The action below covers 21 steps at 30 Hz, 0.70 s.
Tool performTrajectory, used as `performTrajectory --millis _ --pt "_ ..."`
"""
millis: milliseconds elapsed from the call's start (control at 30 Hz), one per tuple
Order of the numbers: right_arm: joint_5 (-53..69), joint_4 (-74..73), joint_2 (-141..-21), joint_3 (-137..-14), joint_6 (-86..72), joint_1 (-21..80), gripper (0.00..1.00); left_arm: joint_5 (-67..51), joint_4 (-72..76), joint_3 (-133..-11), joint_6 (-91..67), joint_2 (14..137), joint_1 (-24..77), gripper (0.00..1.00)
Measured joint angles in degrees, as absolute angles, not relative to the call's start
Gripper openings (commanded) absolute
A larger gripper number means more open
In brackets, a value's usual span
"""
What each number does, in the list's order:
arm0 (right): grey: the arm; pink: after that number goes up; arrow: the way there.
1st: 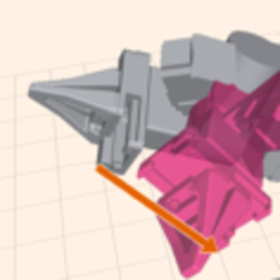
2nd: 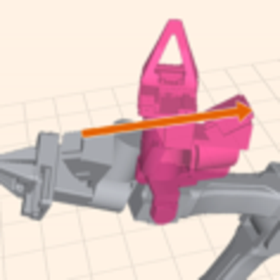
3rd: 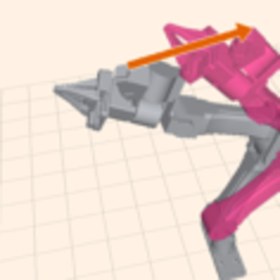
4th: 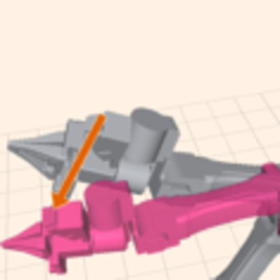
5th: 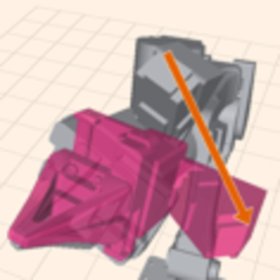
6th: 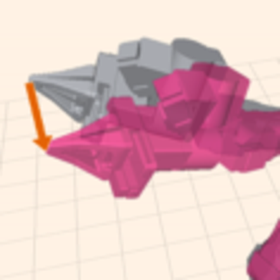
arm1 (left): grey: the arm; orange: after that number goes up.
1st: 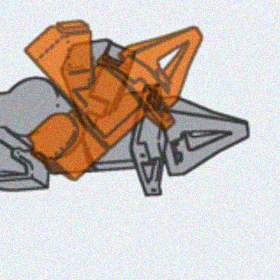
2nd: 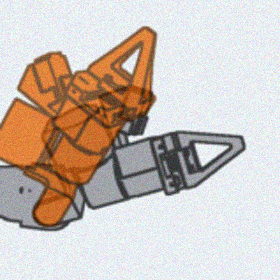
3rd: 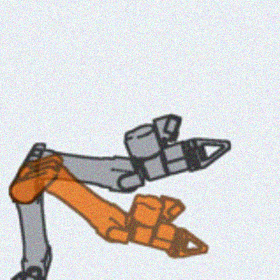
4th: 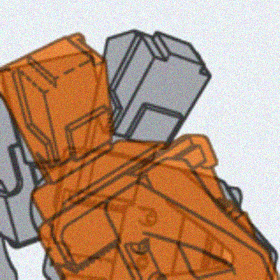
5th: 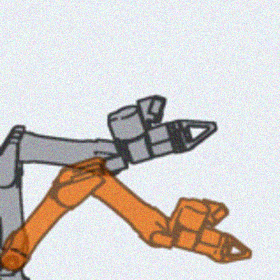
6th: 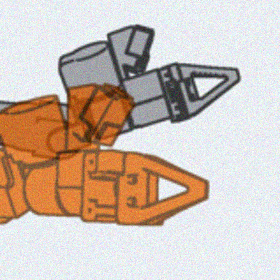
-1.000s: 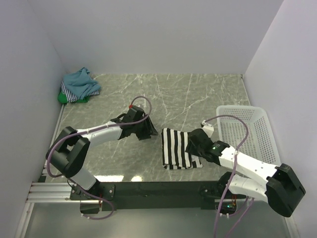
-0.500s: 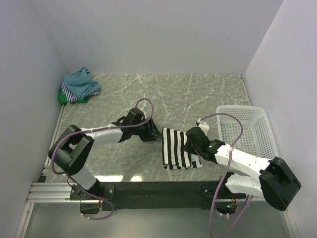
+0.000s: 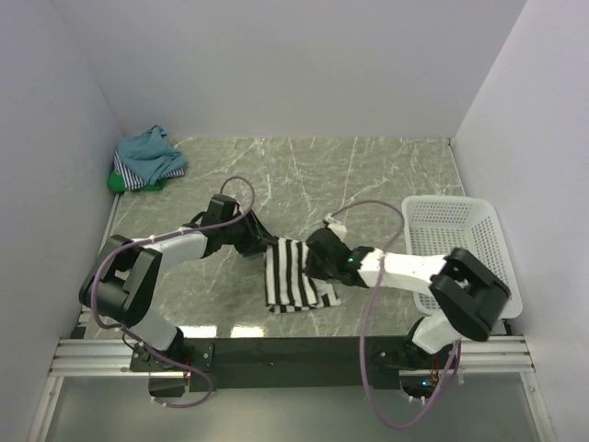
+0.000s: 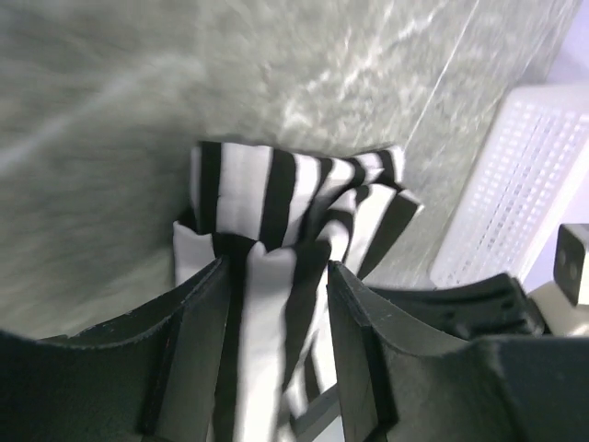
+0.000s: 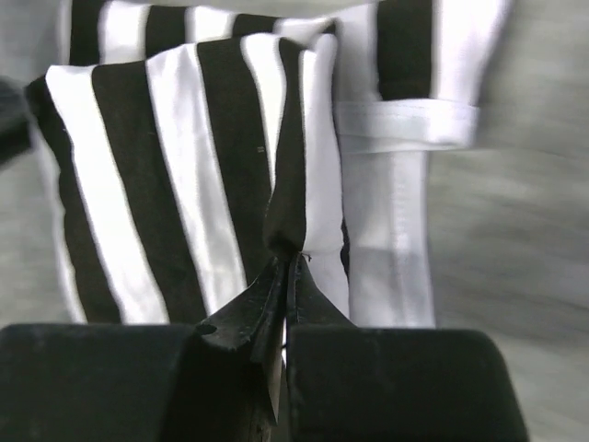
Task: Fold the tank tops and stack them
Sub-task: Neatly place the folded tank top to the corner
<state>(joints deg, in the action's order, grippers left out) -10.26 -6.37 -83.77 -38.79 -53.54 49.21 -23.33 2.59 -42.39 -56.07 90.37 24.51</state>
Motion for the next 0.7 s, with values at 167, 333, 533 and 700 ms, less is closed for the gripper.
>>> performTrajectory --millis 167,333,533,700 --pt "-8.29 -3.77 -93.27 -49.19 -56.45 52.49 0.00 -22.92 -1.74 -42.39 -53.98 86.56 19.14 0.51" --pt "-8.08 -4.99 -94.24 -54.04 -57.08 52.80 0.00 -19.99 -6.63 -42.44 -51.31 82.50 14.63 0.51" --pt "-9.28 -8.80 -90.85 -54.83 -55.86 51.37 0.00 -16.21 -10.96 -42.68 -49.36 79.85 14.63 0.50" --pt "-10.04 -9.98 -87.59 -53.80 -55.35 50.57 0.00 -11.29 -13.56 -42.68 -49.21 78.04 17.28 0.49"
